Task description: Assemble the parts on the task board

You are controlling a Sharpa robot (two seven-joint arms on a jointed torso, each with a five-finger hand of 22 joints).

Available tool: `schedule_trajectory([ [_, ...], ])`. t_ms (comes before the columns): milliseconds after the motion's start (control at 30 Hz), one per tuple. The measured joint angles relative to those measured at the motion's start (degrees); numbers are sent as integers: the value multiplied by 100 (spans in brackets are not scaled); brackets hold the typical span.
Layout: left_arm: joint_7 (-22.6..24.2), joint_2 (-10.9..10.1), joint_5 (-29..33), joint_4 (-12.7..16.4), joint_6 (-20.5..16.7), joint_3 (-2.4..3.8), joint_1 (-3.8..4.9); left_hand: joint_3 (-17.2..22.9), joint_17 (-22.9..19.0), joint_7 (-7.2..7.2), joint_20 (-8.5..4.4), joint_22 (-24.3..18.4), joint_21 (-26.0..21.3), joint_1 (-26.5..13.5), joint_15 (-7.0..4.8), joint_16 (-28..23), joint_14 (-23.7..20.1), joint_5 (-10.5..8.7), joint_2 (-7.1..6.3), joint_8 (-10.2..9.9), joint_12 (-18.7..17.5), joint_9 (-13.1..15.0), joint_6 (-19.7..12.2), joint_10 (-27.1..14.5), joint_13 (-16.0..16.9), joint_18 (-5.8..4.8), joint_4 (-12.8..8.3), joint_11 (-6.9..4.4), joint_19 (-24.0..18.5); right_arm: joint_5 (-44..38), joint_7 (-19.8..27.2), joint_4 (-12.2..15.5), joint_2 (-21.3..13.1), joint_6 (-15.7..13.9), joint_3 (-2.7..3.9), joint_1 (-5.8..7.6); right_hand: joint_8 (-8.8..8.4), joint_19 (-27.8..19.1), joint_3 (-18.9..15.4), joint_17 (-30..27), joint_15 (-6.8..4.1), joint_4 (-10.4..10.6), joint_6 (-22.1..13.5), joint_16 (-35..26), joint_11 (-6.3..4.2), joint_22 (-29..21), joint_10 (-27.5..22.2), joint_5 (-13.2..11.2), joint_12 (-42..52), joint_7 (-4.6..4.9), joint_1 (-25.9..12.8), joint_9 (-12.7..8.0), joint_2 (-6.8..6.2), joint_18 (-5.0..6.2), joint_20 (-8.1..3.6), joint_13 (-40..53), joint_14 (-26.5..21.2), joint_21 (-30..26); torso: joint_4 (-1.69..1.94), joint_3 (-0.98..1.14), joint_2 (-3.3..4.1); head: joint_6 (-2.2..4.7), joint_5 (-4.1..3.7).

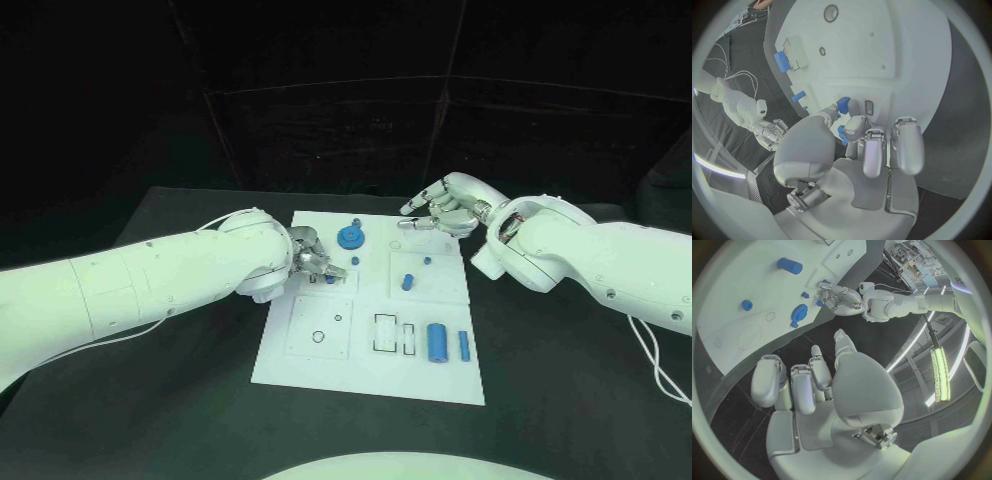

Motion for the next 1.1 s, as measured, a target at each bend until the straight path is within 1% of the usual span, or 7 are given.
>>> schedule_trajectory([
  [433, -8, -35, -1, 35, -2, 0, 13, -47, 0, -22, 0, 5, 0, 0, -15, 0, 15, 0, 0, -4, 0, -5, 21, 0, 7, 0, 47, 0, 0, -1, -3, -31, 21, 19, 0, 0, 0, 0, -15, 0, 0, 16, 0, 0, 0, 1, 0, 0, 0, 0, -23, 0, 23, 0, 0, 1, 0, 0, 4, -1, 0, -4, -12],
  [600, -11, -113, -1, 75, 1, 3, 29, -266, 0, -22, 0, -86, -24, -3, -15, 0, 15, 0, -3, -4, -21, -24, 21, 0, -76, 1, 135, 0, 0, -1, -4, -41, 25, 25, 0, 0, 0, 0, -15, 0, 0, 16, 0, 0, -21, -13, -21, 0, 0, 0, -23, 0, 23, 1, 0, -11, 0, 0, 4, -3, 0, -7, -11],
  [667, -12, -163, -1, 108, 4, 14, 47, -440, 0, 17, 1, -178, -108, -68, -15, 0, 15, -73, -68, -4, -134, -40, -21, -74, -208, 1, 189, 4, 0, -1, -4, -47, 25, 26, 0, 0, 0, 0, -15, 0, 0, 16, 0, 0, -21, -13, -21, 0, 0, 0, -23, -1, 23, 0, 0, -11, 0, 0, 5, -4, 0, -5, -13],
  [767, -13, -237, 12, 155, 12, 113, 89, -788, 0, 65, -14, -311, -224, -143, -15, 0, 15, -232, -143, -4, -318, -54, -129, -255, -454, 0, 230, 37, -16, -1, -4, -62, 27, 27, 0, 0, 0, 0, -36, 3, 0, 36, 0, 0, -21, -13, -21, 0, 0, 0, -23, -1, 23, 0, 0, -11, 0, 0, 10, -5, -2, -4, -28],
  [833, -13, -279, 31, 184, 29, 213, 154, -964, 0, 64, -12, -374, -266, -170, -14, 0, 15, -243, -170, -25, -415, -63, -188, -332, -584, 0, 240, 57, -30, -1, -4, -78, 33, 27, 0, 0, 0, 0, -36, 4, 0, 36, 0, 0, -21, -14, -21, 0, 0, 0, -23, -1, 23, 0, 0, -11, 0, 0, 10, -5, -2, 3, -30],
  [967, -5, -331, 82, 183, 118, 359, 287, -1274, 0, 134, 3, -495, -374, -184, -14, 0, 14, -244, -194, -142, -610, -118, -342, -508, -844, 0, 243, 96, -85, -1, -5, -106, 47, 27, 0, 0, 0, 0, -36, 4, 0, 36, 0, 0, -21, -24, -21, 0, 0, 0, -23, -1, 23, 1, 0, -11, 0, 0, 10, -4, -2, 15, -25],
  [1100, 16, -343, 133, 92, 307, 421, 391, -1403, 0, 194, 41, -658, -513, 125, 30, 0, -2, -244, -118, -279, -860, -204, -506, -714, -1167, 0, 206, 155, -163, -1, -5, -125, 62, 27, 0, 0, 0, 0, -36, 4, 0, 36, 0, 0, -21, -24, -21, 0, 0, 0, -23, -1, 23, 0, 0, -10, 0, 0, 4, -3, 0, 17, -20],
])
